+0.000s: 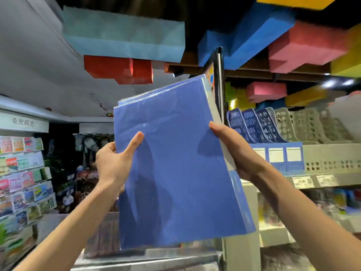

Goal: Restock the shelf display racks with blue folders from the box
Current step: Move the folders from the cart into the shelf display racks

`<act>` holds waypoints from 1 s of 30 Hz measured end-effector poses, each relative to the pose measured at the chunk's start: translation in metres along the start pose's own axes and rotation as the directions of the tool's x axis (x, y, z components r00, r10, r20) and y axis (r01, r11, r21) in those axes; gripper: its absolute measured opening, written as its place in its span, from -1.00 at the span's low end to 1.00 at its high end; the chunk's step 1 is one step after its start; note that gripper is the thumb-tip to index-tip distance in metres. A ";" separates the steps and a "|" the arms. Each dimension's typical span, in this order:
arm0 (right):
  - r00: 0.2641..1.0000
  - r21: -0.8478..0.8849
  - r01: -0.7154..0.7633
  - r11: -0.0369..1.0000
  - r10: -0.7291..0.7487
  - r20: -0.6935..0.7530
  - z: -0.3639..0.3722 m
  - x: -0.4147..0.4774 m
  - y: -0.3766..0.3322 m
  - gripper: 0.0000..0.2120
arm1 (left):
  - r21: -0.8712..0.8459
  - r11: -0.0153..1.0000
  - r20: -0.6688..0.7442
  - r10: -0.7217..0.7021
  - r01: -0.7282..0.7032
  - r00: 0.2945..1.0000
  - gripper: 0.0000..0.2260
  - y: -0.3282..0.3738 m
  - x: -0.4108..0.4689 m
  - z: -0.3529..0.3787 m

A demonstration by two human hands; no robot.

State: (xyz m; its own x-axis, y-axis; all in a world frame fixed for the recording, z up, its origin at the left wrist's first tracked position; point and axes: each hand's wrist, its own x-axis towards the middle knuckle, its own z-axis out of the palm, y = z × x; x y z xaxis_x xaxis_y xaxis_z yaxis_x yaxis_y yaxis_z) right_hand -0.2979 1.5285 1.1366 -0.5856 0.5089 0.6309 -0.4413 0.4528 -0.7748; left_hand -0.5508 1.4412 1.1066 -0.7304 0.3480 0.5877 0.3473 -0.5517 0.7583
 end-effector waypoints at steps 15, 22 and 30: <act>0.980 -0.178 0.123 0.976 -0.147 -0.131 -0.136 -0.001 -0.040 -0.75 | -0.117 0.993 0.113 0.025 -0.011 0.993 -0.61 0.033 -0.032 0.147; 0.960 -0.175 0.113 0.978 -0.153 -0.234 -0.194 -0.013 -0.061 -0.64 | -0.104 0.991 0.228 0.102 -0.080 0.968 -0.71 0.043 -0.043 0.210; 0.956 -0.077 0.140 0.987 -0.155 -0.249 -0.269 -0.006 -0.065 -0.77 | 0.014 0.965 0.182 0.254 -0.261 0.950 -0.47 0.044 -0.052 0.287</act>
State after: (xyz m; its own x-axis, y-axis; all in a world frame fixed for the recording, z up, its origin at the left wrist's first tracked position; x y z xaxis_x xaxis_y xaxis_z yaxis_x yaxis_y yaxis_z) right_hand -0.0827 1.6928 1.1939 -0.3221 0.5983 0.7336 -0.4657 0.5746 -0.6731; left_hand -0.3288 1.6169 1.1901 -0.4989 0.3281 0.8022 0.5337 -0.6129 0.5826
